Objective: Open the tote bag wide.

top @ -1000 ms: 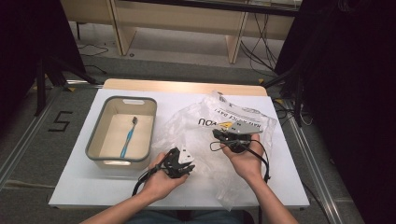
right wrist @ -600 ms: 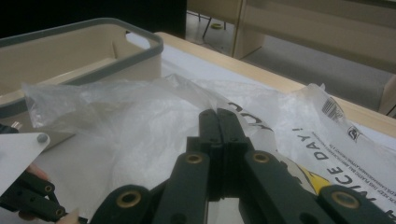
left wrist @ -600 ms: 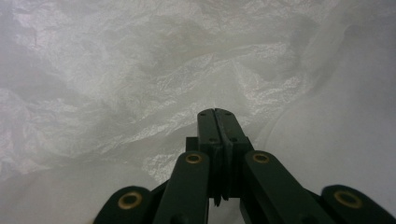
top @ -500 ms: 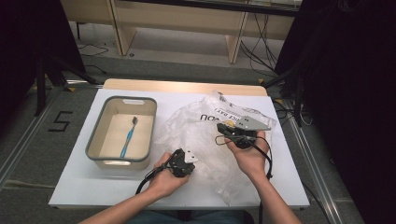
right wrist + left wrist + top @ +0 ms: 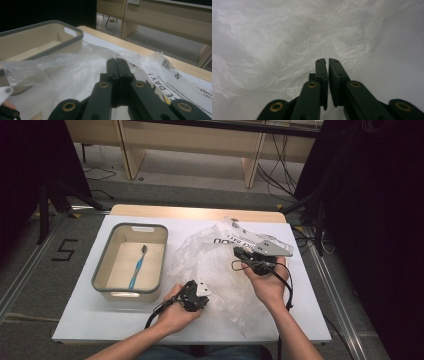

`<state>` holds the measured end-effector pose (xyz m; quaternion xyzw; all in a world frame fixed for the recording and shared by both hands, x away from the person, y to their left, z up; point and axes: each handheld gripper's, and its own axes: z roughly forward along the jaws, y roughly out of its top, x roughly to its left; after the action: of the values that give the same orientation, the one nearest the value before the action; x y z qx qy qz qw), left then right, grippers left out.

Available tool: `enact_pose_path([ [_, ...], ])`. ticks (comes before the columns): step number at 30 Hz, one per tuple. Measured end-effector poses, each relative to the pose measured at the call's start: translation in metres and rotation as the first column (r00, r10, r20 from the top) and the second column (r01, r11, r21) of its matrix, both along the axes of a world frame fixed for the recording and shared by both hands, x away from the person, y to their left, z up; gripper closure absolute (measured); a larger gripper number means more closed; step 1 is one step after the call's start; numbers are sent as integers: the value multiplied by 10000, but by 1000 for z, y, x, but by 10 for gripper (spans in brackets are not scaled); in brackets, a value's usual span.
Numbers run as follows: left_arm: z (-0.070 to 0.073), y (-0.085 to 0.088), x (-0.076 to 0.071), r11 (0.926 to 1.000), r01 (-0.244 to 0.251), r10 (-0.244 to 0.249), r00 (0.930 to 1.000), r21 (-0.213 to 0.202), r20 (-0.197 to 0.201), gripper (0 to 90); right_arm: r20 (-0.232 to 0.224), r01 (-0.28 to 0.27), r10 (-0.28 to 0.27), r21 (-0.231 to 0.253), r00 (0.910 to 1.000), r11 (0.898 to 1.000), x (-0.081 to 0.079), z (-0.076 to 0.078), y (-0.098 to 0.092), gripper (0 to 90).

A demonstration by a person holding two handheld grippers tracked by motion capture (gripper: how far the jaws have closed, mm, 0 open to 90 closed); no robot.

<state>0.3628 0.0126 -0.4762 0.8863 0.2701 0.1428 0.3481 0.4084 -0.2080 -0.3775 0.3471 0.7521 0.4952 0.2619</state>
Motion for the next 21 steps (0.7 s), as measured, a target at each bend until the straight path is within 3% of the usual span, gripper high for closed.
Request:
enact_pose_path([
  [4, 22, 12, -8, 9984, 63, -24, 9977, -571, 676, 710, -48, 33, -33, -31, 10000, 10000, 0, -1, -1, 900],
  [6, 34, 19, -10, 9956, -75, 152, 9966, -933, 815, 632, -54, 42, -42, -23, 10000, 10000, 0, -2, -1, 900],
  [9, 50, 32, -11, 9929, -251, 341, 9965, -1164, 758, 510, -135, 61, -62, -47, 9999, 10000, 1, -4, -1, 900],
  [13, 60, 48, -13, 9919, -447, 544, 9954, -1189, 794, 394, -135, 62, -63, -46, 9999, 10000, 0, -5, 0, 900],
  [21, 72, 82, -13, 9837, -950, 1063, 9920, -1528, 676, 295, -213, 82, -84, -92, 9997, 9999, 1, -8, 0, 900],
])
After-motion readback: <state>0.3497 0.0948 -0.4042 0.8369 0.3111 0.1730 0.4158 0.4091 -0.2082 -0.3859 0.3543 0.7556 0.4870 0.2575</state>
